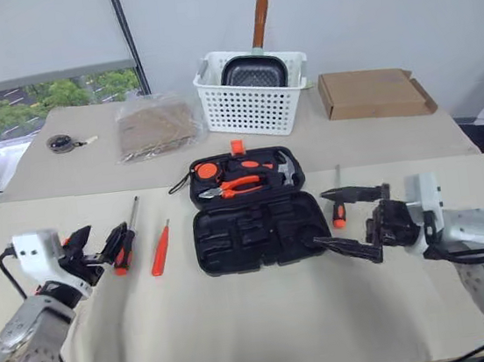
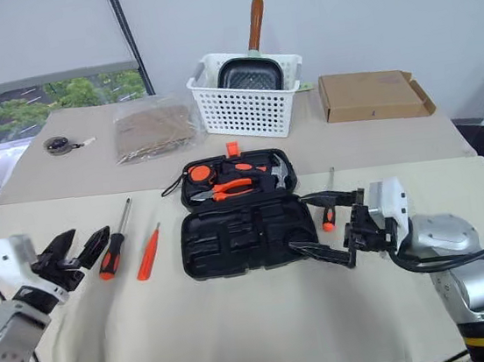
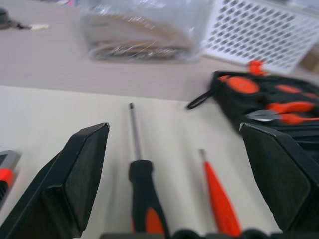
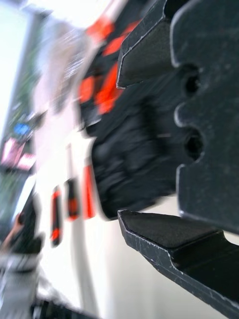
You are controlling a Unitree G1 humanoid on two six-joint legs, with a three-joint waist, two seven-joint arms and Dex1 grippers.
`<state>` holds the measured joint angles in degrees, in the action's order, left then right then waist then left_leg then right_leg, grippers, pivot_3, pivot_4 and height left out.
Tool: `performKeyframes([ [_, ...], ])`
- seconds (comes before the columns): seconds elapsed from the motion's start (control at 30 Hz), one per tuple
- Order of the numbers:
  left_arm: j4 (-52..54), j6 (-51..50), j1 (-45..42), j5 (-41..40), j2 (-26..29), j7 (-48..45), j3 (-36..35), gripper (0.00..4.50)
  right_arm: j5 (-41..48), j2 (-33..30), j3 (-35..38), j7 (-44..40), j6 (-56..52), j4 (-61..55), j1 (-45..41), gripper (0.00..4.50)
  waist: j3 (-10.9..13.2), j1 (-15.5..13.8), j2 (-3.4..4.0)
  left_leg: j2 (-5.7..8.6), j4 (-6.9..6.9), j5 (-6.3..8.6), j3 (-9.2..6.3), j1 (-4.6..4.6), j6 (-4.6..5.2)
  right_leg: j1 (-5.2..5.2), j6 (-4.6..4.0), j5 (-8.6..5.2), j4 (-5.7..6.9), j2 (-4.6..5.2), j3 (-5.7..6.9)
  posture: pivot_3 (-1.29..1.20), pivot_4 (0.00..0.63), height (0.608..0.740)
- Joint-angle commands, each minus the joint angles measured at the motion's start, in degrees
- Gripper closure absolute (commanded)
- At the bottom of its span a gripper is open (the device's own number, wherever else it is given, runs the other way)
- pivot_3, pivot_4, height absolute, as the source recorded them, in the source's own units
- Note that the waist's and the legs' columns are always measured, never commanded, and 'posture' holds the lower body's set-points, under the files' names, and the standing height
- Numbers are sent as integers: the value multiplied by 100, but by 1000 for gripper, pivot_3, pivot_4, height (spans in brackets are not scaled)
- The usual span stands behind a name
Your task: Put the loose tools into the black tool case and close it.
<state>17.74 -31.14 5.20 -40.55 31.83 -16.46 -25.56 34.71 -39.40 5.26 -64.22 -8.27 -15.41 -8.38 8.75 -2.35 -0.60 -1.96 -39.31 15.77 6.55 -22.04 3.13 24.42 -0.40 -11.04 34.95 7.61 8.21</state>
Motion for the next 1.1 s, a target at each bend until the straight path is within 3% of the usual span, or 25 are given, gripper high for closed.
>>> performKeyframes([
  [0.03,65,-575,-146,430,76,602,243,0,-63,103,-150,-258,109,232,-344,26,0,8,0,1,0,2,0,-8,-3,1,-3,-1,-5,-3,2,0,150,700],
  [0.23,80,-966,-3,943,155,535,798,0,-111,191,-265,-541,209,464,-558,26,0,9,1,3,0,8,4,-7,-1,-7,4,-5,-13,-2,2,0,150,700],
  [0.33,63,-972,-17,1044,101,497,802,731,-144,179,-264,-641,236,475,-552,0,1,10,3,1,0,25,4,3,-22,-5,38,-30,-11,3,0,0,150,700],
  [0.57,-38,-954,-28,1148,-45,478,588,3446,-120,165,-169,-776,263,439,-447,0,1,9,3,-4,0,34,-2,11,-35,-3,28,-25,7,3,1,0,150,700],
  [0.7,-87,-376,-153,1165,-140,227,370,3526,-89,164,-85,-767,290,384,-313,0,1,11,3,-6,-1,30,-1,15,-39,-3,24,-21,11,3,1,0,150,700],
  [0.8,28,-295,-503,562,-232,-222,120,3526,-98,175,25,-694,308,356,-177,0,3,1,-1,-8,-2,27,-3,6,-40,3,21,-20,10,1,3,0,150,700],
  [0.93,-95,261,-949,1009,278,-1188,703,3526,-117,162,200,-533,333,365,-7,0,3,-20,0,-9,-24,12,-7,-13,-58,6,16,-17,11,-2,19,0,150,700],
  [1.1,-677,1139,-1753,1767,958,-2769,2021,3526,-219,90,477,-329,397,407,257,0,3,-15,8,-6,-47,37,0,-18,-22,-1,21,-14,8,-1,14,0,150,700],
])
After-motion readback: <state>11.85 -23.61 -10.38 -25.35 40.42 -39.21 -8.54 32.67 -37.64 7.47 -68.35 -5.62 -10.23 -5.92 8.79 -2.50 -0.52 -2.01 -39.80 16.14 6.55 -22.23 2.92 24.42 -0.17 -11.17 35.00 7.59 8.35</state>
